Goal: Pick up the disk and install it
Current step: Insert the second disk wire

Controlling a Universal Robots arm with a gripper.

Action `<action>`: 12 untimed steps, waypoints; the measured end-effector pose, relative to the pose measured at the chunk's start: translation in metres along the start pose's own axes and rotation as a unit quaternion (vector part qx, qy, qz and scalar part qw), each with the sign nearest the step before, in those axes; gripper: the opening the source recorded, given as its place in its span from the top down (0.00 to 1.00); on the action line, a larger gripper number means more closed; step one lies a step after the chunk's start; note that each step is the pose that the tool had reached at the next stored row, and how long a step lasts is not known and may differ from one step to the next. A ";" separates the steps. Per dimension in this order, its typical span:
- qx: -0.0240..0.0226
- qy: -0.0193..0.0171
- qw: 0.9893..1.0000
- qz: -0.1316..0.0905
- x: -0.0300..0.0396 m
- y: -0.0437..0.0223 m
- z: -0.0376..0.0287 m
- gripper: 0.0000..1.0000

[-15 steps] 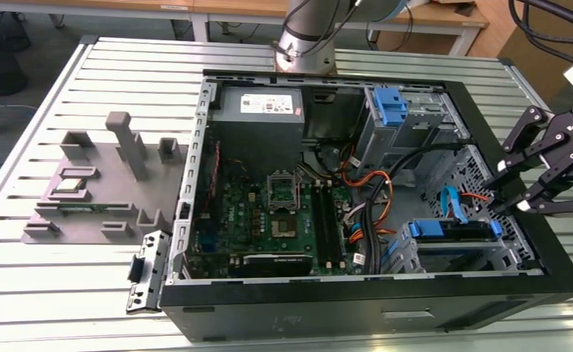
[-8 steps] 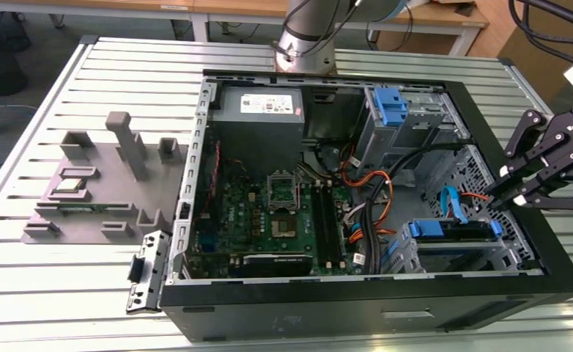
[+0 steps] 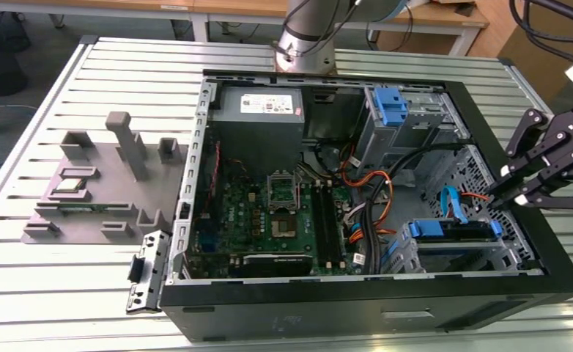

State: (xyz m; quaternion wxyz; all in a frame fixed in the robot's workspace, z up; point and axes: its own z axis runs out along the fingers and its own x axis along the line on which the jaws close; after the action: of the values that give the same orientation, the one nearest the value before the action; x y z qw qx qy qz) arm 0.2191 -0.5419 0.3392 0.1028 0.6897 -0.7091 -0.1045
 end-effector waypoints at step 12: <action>0.001 0.025 1.000 0.008 -0.0107 -0.0018 0.0000 0.71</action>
State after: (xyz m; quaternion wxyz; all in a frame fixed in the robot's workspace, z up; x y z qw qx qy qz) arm 0.2212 -0.5312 0.3387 0.1208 0.6867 -0.7116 -0.0860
